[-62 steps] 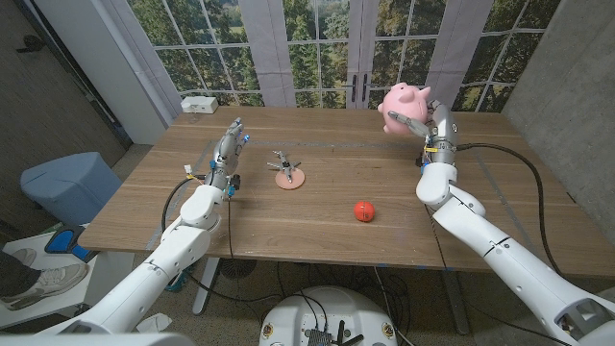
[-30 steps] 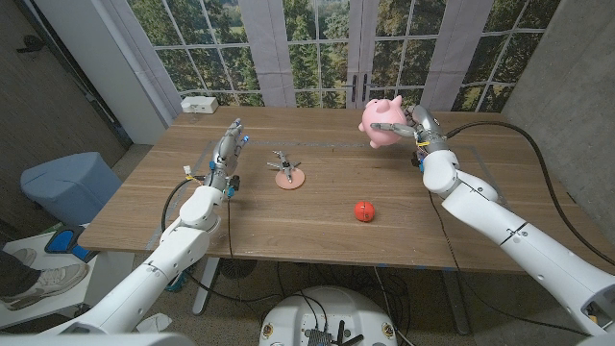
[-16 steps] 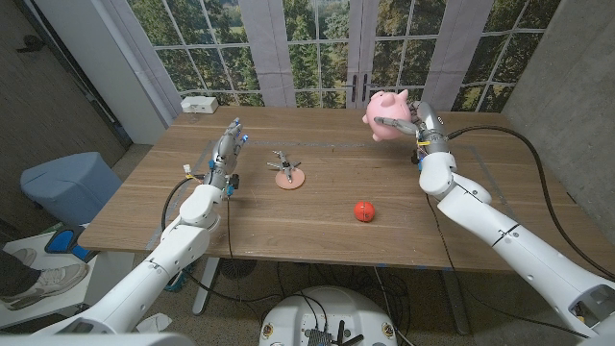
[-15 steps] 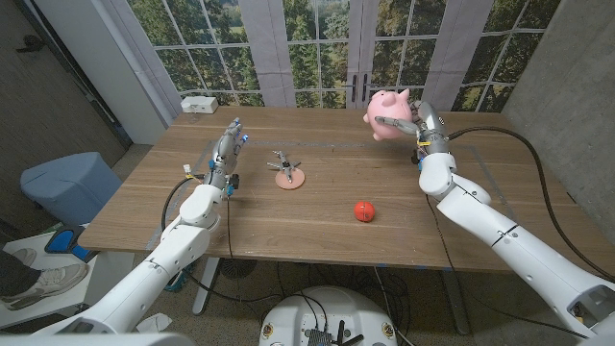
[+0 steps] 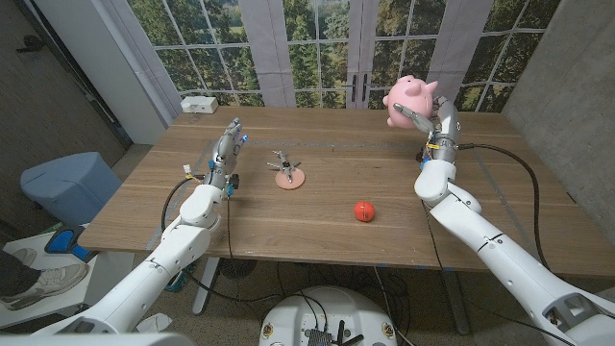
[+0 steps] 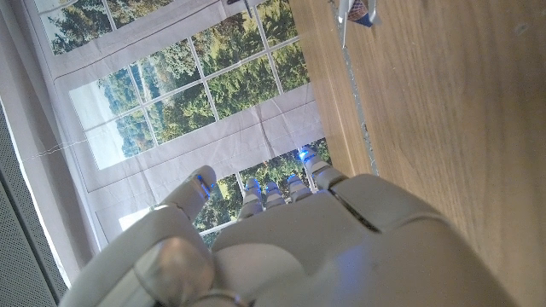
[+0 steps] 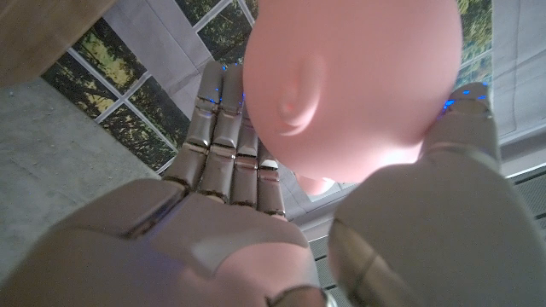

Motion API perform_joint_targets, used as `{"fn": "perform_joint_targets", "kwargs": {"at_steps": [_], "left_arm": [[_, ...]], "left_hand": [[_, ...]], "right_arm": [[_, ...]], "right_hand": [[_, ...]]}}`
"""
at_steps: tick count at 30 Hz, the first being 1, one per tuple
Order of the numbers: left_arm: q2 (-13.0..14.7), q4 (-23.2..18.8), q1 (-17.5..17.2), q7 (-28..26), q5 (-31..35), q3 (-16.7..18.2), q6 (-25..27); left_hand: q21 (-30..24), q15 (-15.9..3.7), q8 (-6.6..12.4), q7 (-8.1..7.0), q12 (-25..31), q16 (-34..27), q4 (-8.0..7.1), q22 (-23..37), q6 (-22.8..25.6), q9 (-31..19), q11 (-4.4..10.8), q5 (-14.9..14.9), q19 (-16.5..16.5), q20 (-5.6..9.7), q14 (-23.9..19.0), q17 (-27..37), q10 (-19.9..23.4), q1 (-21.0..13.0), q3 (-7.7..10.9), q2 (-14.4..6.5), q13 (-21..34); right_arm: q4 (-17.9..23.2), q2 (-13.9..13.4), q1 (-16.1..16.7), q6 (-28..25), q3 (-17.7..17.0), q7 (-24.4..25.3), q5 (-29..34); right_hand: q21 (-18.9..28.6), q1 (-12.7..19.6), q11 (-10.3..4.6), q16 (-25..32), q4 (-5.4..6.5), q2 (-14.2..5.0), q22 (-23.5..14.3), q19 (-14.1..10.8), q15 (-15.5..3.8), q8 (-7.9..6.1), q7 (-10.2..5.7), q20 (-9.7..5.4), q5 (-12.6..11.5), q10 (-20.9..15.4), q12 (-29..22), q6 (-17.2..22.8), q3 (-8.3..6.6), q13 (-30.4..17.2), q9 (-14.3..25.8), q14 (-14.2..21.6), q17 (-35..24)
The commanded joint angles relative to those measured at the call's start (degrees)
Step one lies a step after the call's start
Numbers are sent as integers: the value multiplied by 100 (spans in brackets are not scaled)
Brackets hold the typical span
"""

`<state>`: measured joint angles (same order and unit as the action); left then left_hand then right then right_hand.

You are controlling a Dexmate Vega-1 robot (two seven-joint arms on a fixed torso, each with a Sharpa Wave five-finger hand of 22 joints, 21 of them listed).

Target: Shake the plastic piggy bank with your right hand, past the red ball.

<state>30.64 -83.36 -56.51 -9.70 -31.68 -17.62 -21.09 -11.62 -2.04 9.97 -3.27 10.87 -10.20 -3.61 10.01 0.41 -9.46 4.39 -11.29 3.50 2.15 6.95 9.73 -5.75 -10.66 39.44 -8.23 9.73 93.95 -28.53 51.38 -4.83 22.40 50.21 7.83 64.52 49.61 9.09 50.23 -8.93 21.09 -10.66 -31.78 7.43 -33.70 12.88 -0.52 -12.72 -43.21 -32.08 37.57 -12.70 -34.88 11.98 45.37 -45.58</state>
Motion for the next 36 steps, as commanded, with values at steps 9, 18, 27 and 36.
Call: {"fn": "perform_joint_targets", "kwargs": {"at_steps": [9,18,27,36], "left_arm": [[1,-54,-32,-21,30,1,-23],[9,-51,-13,-6,49,-5,-35],[27,-116,-59,-47,55,14,-18],[35,-184,-110,-90,66,25,-6]], "left_hand": [[5,-322,26,-42,7,-12,51,19,28,-32,-3,-20,35,295,-23,11,-8,39,9,-261,29],[3,-324,27,-40,6,-13,56,19,30,-33,1,-20,40,297,-27,11,-8,38,9,-263,29],[5,-327,27,-44,3,-12,59,19,30,-33,3,-19,37,295,-23,12,-14,37,8,-264,29],[5,-325,24,-44,2,-12,63,19,24,-33,9,-18,38,293,-23,12,-18,37,5,-262,29]], "right_arm": [[-45,127,158,313,-184,228,-110],[355,-267,178,-144,-132,-601,-258],[1021,-965,-55,-1311,72,-2129,-584],[1336,-1413,-418,-2033,319,-3210,-930]], "right_hand": [[77,2330,-1684,-36,-14,-2360,6,283,-2038,-22,-1646,-560,38,-1737,49,2090,-1084,-919,80,1326,-2432],[108,2312,-1691,-57,-3,-2356,8,299,-2034,-13,-1662,-596,50,-1728,73,2093,-1094,-953,74,1322,-2433],[138,2284,-1658,-91,17,-2352,12,331,-2034,-2,-1677,-624,44,-1731,109,2094,-1095,-969,70,1306,-2429],[160,2262,-1662,-133,27,-2340,18,377,-2033,8,-1693,-636,34,-1751,146,2105,-1097,-975,62,1281,-2423]]}}
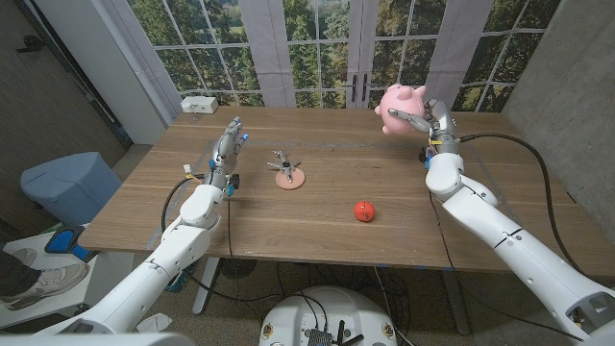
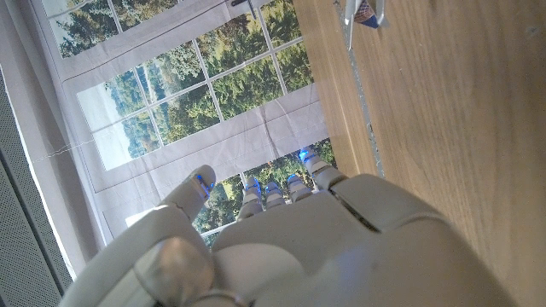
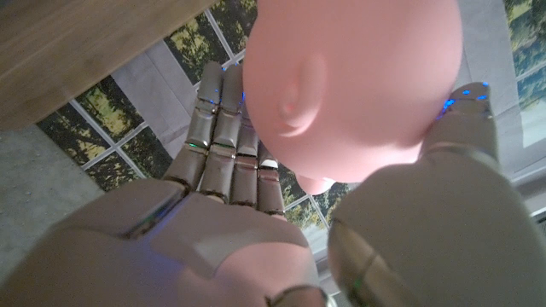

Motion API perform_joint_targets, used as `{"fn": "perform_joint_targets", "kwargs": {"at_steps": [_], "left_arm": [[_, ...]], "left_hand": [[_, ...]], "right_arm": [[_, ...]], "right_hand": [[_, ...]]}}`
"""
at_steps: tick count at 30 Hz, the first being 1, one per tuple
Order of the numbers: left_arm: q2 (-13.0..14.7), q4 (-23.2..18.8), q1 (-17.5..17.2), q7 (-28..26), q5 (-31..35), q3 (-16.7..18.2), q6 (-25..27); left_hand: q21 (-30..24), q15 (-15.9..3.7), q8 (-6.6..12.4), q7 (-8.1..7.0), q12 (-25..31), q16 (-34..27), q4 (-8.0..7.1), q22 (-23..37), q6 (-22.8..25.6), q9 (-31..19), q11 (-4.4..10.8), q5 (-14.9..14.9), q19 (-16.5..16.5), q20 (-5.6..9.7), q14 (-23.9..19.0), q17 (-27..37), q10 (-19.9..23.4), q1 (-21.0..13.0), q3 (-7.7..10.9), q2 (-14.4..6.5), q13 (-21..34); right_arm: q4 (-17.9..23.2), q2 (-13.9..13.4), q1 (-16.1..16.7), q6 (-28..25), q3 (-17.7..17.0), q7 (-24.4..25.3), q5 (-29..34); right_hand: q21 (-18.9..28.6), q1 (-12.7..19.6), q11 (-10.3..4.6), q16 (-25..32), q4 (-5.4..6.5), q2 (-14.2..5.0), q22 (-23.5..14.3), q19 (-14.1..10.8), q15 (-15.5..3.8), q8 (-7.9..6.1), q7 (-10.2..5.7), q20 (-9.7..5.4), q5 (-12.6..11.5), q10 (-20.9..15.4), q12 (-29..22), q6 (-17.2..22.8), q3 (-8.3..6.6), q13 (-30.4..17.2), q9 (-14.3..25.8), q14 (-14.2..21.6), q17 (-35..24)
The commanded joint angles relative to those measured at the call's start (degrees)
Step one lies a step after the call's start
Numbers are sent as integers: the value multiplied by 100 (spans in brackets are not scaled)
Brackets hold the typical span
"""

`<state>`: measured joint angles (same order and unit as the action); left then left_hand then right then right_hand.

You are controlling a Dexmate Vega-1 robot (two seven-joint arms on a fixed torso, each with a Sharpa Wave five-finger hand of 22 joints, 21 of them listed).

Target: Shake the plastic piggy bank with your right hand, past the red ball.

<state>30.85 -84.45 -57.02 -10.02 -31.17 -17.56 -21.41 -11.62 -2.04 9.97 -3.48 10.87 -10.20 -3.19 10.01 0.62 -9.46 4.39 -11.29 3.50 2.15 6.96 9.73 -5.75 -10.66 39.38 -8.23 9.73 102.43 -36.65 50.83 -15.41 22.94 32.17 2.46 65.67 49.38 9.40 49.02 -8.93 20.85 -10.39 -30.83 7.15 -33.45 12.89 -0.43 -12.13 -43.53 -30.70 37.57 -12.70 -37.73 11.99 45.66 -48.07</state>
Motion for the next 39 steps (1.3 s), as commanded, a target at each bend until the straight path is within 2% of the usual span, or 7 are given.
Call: {"fn": "perform_joint_targets", "kwargs": {"at_steps": [1,6,18,30,39], "left_arm": [[19,-81,-62,-56,13,19,32],[19,-91,-72,-65,25,21,24],[24,-138,-119,-82,31,31,16],[22,-151,-151,-89,37,40,-5],[29,-122,-135,-57,25,54,-27]], "left_hand": [[5,-327,24,-23,2,-12,22,19,2,-33,10,-18,39,291,-23,12,-17,37,11,-262,29],[6,-326,23,-23,1,-12,27,19,-1,-33,13,-17,37,294,-23,11,-21,36,10,-261,29],[5,-327,24,-26,2,-13,28,19,0,-33,14,-17,39,294,-22,13,-19,37,8,-265,29],[6,-329,24,-26,-1,-13,30,19,-1,-33,13,-16,38,296,-21,13,-27,37,7,-266,29],[7,-328,24,-28,3,-13,33,19,-2,-33,1,-16,38,296,-21,13,-19,37,6,-265,29]], "right_arm": [[503,-626,-378,-1009,281,-1444,-411],[555,-695,-449,-1155,356,-1527,-463],[604,-720,-367,-1089,379,-1267,-451],[476,-456,-49,-587,268,-293,-95],[36,64,177,221,137,866,311]], "right_hand": [[50,2287,-1692,-18,23,-2312,-8,279,-2006,-20,-1686,-643,-28,-1738,19,2117,-1098,-672,59,1250,-2173],[69,2287,-1675,-43,23,-2308,-4,292,-2006,-15,-1680,-647,-38,-1745,33,2130,-1106,-698,54,1247,-2171],[99,2286,-1686,-84,21,-2298,3,326,-2007,-5,-1677,-645,-54,-1749,81,2136,-1120,-721,57,1262,-2169],[134,2279,-1701,-110,26,-2294,6,332,-2008,-4,-1687,-661,-66,-1765,102,2132,-1130,-771,80,1291,-2173],[160,2271,-1700,-126,30,-2291,8,333,-2009,6,-1700,-668,-71,-1787,138,2124,-1136,-770,85,1313,-2176]]}}
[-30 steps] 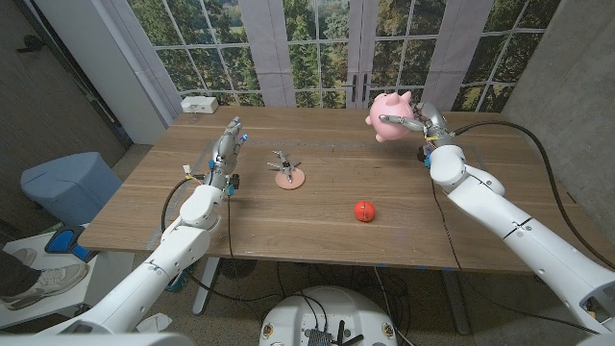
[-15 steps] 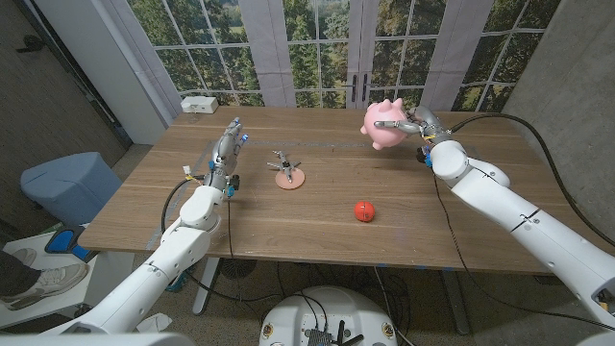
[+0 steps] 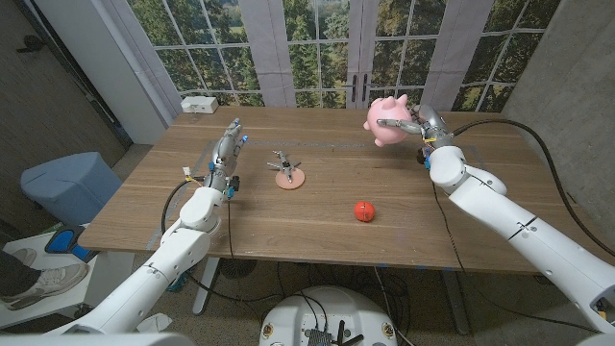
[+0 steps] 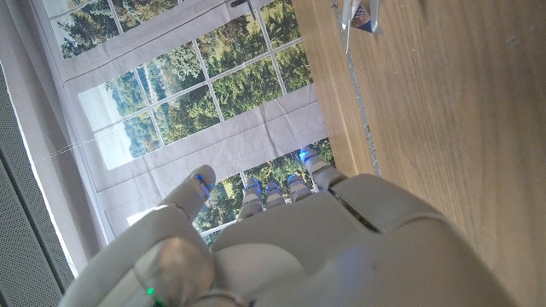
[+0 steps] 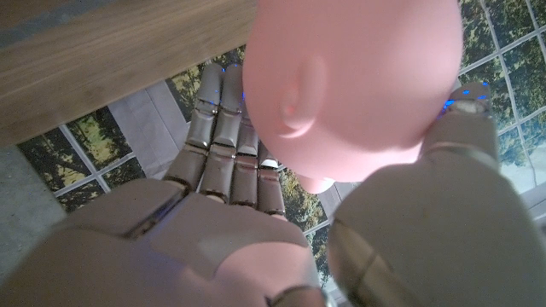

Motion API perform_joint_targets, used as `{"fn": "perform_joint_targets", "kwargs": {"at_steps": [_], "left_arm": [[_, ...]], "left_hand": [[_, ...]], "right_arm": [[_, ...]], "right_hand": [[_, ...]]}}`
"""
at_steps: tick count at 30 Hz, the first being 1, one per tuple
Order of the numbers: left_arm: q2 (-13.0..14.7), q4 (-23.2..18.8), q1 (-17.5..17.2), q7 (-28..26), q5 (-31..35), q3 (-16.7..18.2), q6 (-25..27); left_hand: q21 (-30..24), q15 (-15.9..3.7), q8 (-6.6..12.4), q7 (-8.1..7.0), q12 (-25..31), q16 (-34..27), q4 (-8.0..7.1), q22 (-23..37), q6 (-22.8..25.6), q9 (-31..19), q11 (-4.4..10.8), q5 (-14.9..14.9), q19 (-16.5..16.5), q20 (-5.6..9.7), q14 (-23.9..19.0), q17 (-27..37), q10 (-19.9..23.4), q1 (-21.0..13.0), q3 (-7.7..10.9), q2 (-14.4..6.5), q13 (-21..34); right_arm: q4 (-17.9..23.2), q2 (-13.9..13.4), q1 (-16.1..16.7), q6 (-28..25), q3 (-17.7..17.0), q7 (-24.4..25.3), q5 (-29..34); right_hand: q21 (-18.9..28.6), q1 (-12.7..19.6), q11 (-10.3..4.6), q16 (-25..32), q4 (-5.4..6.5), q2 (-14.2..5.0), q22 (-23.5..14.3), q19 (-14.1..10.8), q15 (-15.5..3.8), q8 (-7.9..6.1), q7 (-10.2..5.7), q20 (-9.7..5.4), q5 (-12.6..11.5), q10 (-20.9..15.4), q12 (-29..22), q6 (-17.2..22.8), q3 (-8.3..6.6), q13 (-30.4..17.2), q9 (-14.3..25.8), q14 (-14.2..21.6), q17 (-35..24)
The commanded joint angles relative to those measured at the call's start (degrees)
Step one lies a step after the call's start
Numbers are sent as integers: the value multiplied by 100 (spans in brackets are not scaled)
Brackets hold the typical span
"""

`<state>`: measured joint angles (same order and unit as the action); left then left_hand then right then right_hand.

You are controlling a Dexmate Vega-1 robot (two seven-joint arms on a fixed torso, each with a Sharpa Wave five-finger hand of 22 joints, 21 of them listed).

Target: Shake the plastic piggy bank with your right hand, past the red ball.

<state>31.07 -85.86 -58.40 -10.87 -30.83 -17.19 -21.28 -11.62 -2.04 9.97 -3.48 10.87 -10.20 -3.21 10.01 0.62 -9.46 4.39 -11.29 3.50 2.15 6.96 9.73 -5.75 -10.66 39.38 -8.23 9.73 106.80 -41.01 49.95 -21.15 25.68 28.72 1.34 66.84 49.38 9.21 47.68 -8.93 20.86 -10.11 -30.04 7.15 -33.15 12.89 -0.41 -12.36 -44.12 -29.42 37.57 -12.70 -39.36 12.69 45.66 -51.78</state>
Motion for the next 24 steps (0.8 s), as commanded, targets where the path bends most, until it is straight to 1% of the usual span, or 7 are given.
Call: {"fn": "perform_joint_targets", "kwargs": {"at_steps": [1,3,4,10,13,18,24], "left_arm": [[7,23,4,33,-12,19,-46],[9,25,7,29,-9,23,-45],[9,30,10,35,-13,25,-49],[15,48,24,44,-20,39,-57],[12,63,32,47,-23,41,-60],[8,91,53,62,-31,44,-70],[11,103,76,67,-25,41,-61]], "left_hand": [[7,-327,24,-29,2,-13,34,19,-2,-33,3,-16,37,296,-20,14,-20,37,6,-267,29],[8,-332,24,-28,0,-11,34,19,-3,-33,-1,-16,36,295,-15,14,-26,37,5,-266,29],[8,-327,24,-31,1,-12,34,19,-3,-33,3,-16,36,294,-16,14,-24,38,4,-266,29],[8,-334,24,-30,-2,-12,35,19,-3,-33,12,-16,36,295,-15,14,-31,38,4,-267,29],[7,-331,24,-28,-1,-14,35,19,-3,-33,11,-16,37,294,-19,14,-29,38,3,-267,29],[7,-330,24,-30,1,-14,35,19,-5,-33,20,-16,39,293,-19,14,-25,38,3,-267,29],[7,-326,23,-36,-1,-15,35,19,-7,-33,15,-16,40,294,-20,15,-31,39,3,-268,29]], "right_arm": [[-469,564,283,917,-155,1336,455],[-569,681,303,1076,-191,1531,503],[-665,779,310,1203,-208,1706,546],[-1033,1182,288,1609,-282,2341,715],[-1164,1316,270,1752,-314,2535,761],[-1244,1425,248,1784,-347,2619,781],[-1268,1395,231,1820,-336,2506,804]], "right_hand": [[45,2271,-1678,6,29,-2290,-20,256,-2009,-24,-1699,-669,-48,-1727,10,2128,-1136,-614,14,1315,-1806],[48,2271,-1685,3,28,-2289,-20,264,-2008,-21,-1699,-668,-49,-1727,11,2126,-1138,-626,12,1317,-1806],[51,2271,-1687,3,29,-2289,-20,259,-2009,-18,-1698,-668,-49,-1723,14,2123,-1138,-627,12,1318,-1806],[65,2258,-1685,-6,40,-2300,-20,261,-2005,-21,-1701,-666,-46,-1728,35,2114,-1140,-623,30,1327,-1806],[74,2247,-1667,-10,47,-2308,-21,260,-2006,-17,-1698,-665,-42,-1733,47,2115,-1140,-618,29,1333,-1806],[85,2243,-1666,-16,46,-2309,-20,267,-2007,-14,-1694,-655,-36,-1743,58,2106,-1141,-625,37,1341,-1807],[96,2234,-1658,-23,48,-2310,-19,272,-2007,-8,-1679,-655,-29,-1747,72,2113,-1141,-632,31,1348,-1809]]}}
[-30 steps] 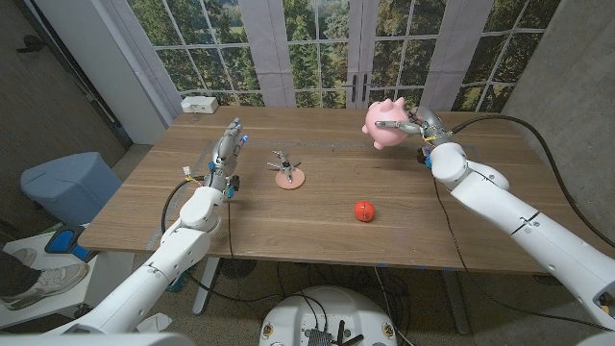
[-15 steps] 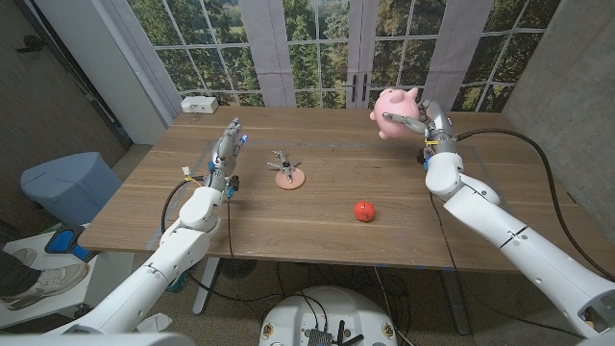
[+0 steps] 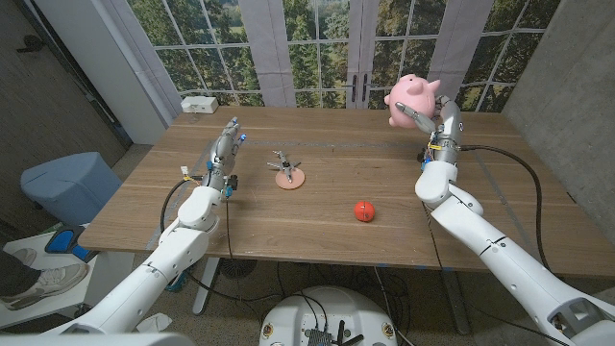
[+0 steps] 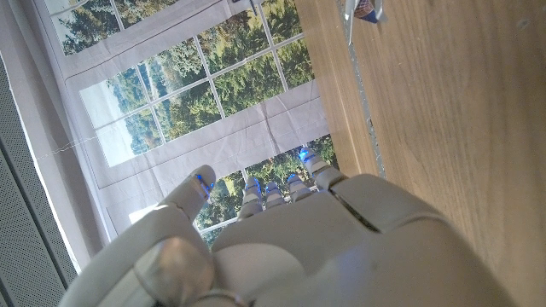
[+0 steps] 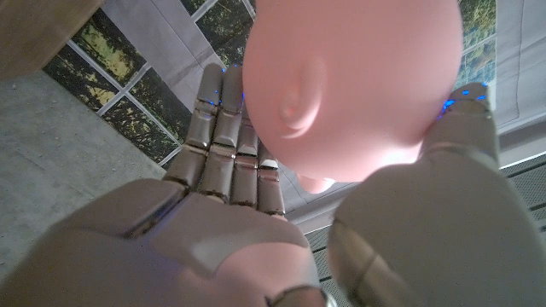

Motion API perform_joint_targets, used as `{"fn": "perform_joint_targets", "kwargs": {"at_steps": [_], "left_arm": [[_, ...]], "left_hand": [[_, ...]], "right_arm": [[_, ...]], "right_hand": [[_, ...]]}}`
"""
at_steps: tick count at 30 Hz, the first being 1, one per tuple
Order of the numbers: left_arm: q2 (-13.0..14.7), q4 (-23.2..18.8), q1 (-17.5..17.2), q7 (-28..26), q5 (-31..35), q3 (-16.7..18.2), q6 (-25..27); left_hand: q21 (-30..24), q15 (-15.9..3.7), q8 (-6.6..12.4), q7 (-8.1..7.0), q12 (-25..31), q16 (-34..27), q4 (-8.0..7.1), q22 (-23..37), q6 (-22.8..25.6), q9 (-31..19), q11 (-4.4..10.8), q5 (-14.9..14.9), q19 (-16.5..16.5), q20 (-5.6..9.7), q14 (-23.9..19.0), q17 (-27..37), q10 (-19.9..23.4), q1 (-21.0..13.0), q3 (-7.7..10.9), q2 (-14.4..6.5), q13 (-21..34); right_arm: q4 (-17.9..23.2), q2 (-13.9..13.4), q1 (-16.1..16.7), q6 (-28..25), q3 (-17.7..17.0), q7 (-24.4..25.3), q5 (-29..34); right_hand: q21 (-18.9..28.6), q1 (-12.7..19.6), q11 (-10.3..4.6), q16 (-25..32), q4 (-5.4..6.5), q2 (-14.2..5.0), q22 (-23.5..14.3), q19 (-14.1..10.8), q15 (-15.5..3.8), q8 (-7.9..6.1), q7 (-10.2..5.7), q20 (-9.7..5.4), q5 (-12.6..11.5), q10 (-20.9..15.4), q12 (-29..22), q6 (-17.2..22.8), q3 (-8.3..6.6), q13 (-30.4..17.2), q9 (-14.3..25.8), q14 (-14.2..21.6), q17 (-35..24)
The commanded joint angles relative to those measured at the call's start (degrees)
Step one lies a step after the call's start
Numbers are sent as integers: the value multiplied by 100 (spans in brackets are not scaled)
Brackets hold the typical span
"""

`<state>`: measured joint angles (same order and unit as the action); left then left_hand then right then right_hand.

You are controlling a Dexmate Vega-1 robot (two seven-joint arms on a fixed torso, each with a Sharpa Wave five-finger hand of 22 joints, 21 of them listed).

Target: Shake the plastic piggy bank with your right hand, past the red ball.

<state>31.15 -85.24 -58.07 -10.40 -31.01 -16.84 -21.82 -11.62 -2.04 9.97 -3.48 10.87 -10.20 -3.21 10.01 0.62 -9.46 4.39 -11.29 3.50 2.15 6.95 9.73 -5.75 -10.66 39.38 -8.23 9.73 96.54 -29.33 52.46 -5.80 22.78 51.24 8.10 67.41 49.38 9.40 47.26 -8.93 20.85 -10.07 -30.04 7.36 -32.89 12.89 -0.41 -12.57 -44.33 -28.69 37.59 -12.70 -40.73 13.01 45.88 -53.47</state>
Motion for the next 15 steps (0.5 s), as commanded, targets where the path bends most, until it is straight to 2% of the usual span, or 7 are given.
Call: {"fn": "perform_joint_targets", "kwargs": {"at_steps": [1,7,15], "left_arm": [[-1,47,50,23,-9,5,-8],[-6,55,60,17,-5,2,-5],[-3,36,54,-7,11,-3,10]], "left_hand": [[7,-329,23,-35,0,-15,35,19,-6,-33,18,-16,39,294,-20,15,-29,39,3,-269,29],[5,-329,24,-34,0,-15,36,19,-6,-33,17,-16,43,294,-22,15,-29,39,4,-269,29],[6,-331,25,-34,3,-15,39,19,-3,-33,11,-16,42,293,-22,14,-21,38,3,-266,29]], "right_arm": [[-246,212,-23,299,-42,225,134],[-171,83,-25,237,-28,-73,101],[269,-340,-23,-319,-9,-1044,-144]], "right_hand": [[44,2234,-1694,17,47,-2308,-24,267,-2028,-32,-1682,-654,-7,-1723,-3,2110,-1141,-502,-1,1327,-1640],[55,2231,-1702,8,42,-2307,-23,284,-2029,-22,-1695,-666,1,-1738,15,2103,-1143,-507,1,1333,-1642],[71,2224,-1705,-3,43,-2310,-22,293,-2029,-14,-1707,-682,9,-1719,36,2100,-1144,-531,3,1334,-1644]]}}
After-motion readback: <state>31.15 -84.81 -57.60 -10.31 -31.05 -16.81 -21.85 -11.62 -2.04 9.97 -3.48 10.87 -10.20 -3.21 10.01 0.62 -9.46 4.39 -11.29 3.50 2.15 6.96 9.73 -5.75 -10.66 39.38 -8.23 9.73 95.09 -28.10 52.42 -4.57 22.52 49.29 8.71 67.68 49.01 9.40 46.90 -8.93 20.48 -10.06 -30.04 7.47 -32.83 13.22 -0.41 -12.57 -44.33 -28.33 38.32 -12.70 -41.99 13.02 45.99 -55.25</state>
